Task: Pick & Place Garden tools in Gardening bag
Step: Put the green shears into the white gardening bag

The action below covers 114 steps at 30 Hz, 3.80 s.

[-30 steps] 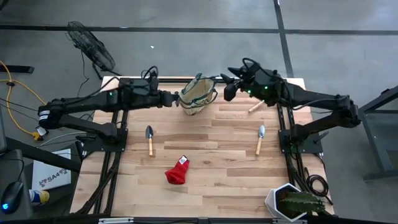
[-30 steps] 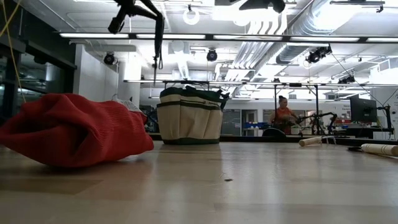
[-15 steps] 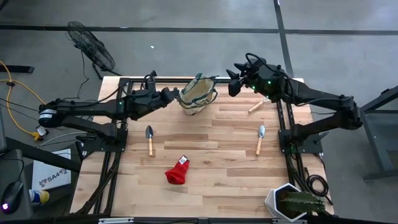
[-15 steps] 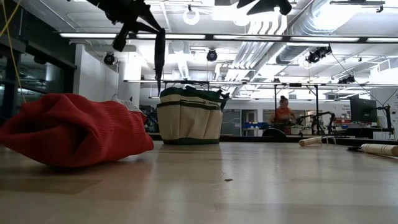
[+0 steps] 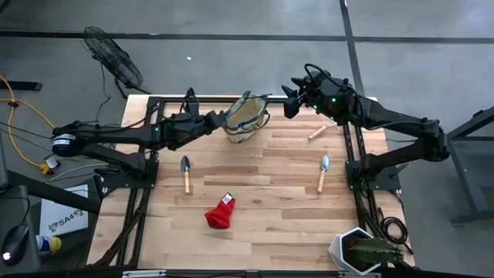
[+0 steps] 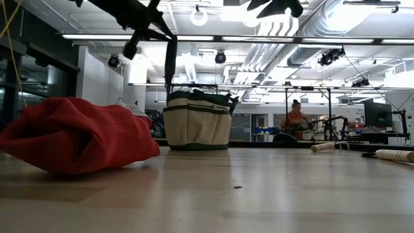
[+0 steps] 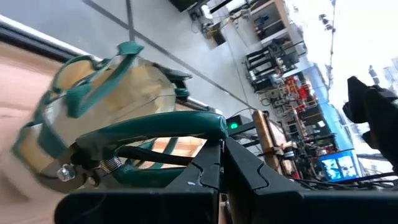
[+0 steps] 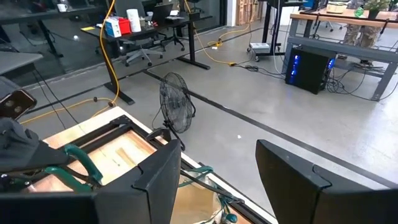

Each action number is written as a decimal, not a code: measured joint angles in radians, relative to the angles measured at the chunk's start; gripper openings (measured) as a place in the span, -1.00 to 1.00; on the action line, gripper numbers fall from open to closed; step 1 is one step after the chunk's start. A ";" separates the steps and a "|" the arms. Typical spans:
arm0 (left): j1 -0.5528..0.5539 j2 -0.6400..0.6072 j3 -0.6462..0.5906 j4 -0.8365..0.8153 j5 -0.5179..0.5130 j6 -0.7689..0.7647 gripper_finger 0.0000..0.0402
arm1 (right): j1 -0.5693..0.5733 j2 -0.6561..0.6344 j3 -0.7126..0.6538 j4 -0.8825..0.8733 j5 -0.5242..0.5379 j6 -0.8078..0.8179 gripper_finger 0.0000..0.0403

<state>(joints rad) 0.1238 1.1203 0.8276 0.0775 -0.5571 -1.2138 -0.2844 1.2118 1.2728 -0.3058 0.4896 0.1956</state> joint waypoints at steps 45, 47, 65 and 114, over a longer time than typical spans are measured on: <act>-0.134 0.049 0.001 0.030 -0.284 0.032 -1.00 | 0.000 0.000 0.000 -0.010 0.002 0.017 -0.01; -0.131 0.053 0.001 0.035 -0.288 0.034 -1.00 | 0.000 0.000 0.000 -0.012 0.002 0.017 -0.01; -0.131 0.095 -0.179 0.414 -0.265 0.039 -1.00 | 0.000 0.001 0.000 -0.031 0.002 0.017 -0.01; -0.131 0.110 -0.195 0.601 -0.289 0.162 -1.00 | 0.000 0.002 0.000 -0.035 0.002 0.017 -0.01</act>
<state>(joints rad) -0.0071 1.2304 0.6327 0.6786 -0.8459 -1.0515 -0.2844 1.2137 1.2728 -0.3408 0.4915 0.2131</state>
